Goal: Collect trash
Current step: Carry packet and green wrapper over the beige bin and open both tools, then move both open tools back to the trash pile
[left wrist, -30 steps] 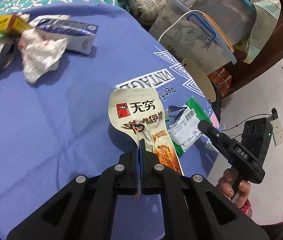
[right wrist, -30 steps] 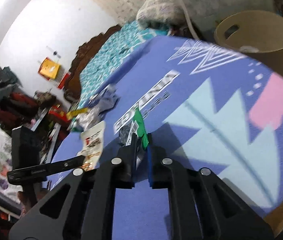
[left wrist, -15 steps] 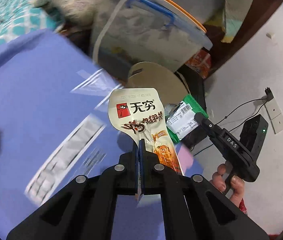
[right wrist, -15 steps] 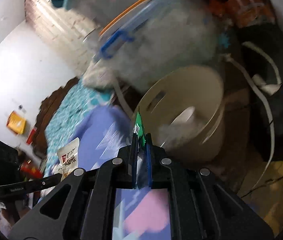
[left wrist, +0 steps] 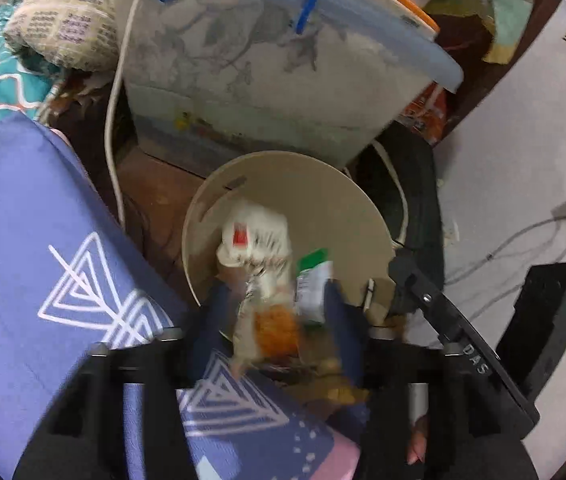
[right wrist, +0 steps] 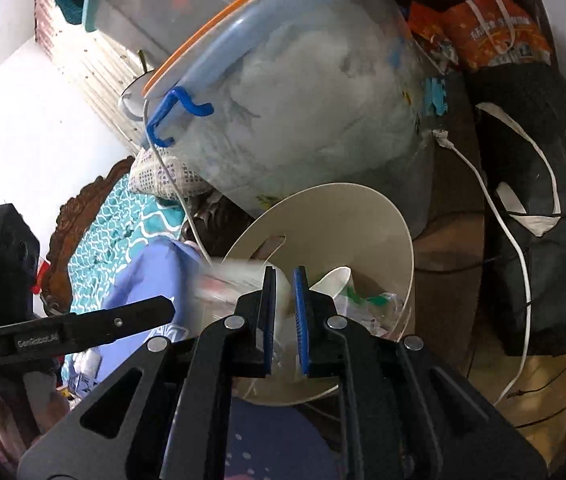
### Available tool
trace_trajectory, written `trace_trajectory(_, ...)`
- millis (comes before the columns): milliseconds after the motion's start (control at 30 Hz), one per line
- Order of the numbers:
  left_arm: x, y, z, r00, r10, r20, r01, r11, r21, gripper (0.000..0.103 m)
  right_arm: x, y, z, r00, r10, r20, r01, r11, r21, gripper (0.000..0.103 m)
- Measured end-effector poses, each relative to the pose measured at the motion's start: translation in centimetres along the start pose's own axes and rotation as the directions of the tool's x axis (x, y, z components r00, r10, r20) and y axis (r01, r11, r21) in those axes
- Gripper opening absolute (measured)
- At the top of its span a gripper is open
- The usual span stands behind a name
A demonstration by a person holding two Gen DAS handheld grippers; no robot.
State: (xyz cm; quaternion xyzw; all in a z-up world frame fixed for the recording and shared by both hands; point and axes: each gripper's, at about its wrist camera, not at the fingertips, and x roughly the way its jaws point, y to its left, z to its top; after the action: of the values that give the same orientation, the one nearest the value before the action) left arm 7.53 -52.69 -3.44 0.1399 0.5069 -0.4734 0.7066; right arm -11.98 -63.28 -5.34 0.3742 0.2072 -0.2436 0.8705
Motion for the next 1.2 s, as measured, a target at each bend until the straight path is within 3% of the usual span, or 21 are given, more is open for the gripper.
trace_trajectory(100, -0.7, 0.1, -0.1, 1.000, -0.023, 0.009, 0.023, 1.000, 0.008, 0.052, -0.2, -0.1, 0.1, 1.000, 0.006, 0.012, -0.006, 1.000, -0.001, 0.015)
trace_trajectory(167, -1.7, 0.4, -0.6, 0.999, -0.023, 0.027, 0.022, 1.000, 0.016, 0.052, -0.5, 0.1, 0.1, 1.000, 0.014, 0.026, -0.014, 1.000, -0.001, 0.040)
trace_trajectory(200, -2.3, 0.7, -1.0, 0.999, -0.026, 0.037, 0.026, 0.999, 0.023, 0.052, -0.7, 0.2, -0.1, 0.999, 0.013, 0.032, -0.013, 1.000, 0.002, 0.076)
trace_trajectory(233, -3.0, 1.0, -1.6, 0.998, -0.030, 0.049, 0.029, 0.999, 0.030, 0.053, -1.1, 0.5, -0.3, 0.998, 0.013, 0.054, -0.014, 1.000, 0.008, 0.083)
trace_trajectory(300, -4.6, 1.8, -3.1, 0.997, -0.034, 0.076, 0.031, 0.999, 0.041, 0.053, -1.9, 1.6, -0.7, 0.996, 0.025, 0.084, -0.024, 1.000, -0.006, 0.082)
trace_trajectory(500, -9.6, 6.2, -10.3, 0.990, -0.002, 0.144, -0.003, 1.000, 0.031, 0.053, -1.9, 6.7, -2.4, 0.994, 0.102, 0.040, -0.099, 0.992, -0.081, 0.080)
trace_trajectory(667, -13.7, 11.3, -18.0, 0.983, 0.073, 0.167, -0.069, 0.997, -0.032, 0.053, 0.4, 13.0, -6.2, 0.981, 0.168, -0.093, -0.183, 0.964, -0.192, 0.072)
trace_trajectory(867, -18.4, 19.5, -26.3, 0.974, 0.165, 0.158, -0.128, 0.967, -0.222, 0.053, 4.3, 22.6, -12.2, 0.926, 0.233, -0.298, -0.323, 0.897, -0.303, 0.064)
trace_trajectory(1000, -22.2, 24.7, -30.8, 0.958, 0.215, 0.190, -0.131, 0.917, -0.377, 0.053, 6.3, 31.1, -16.9, 0.857, 0.266, -0.440, -0.441, 0.821, -0.362, 0.059)
trace_trajectory(1067, -24.0, 26.5, -32.4, 0.947, 0.235, 0.218, -0.123, 0.894, -0.431, 0.053, 6.5, 36.3, -20.0, 0.832, 0.266, -0.487, -0.498, 0.746, -0.442, 0.059)
trace_trajectory(1200, -27.4, 29.7, -35.7, 0.926, 0.275, 0.261, -0.104, 0.846, -0.523, 0.053, 6.2, 45.1, -26.4, 0.833, 0.213, -0.511, -0.533, 0.557, -0.637, 0.062)
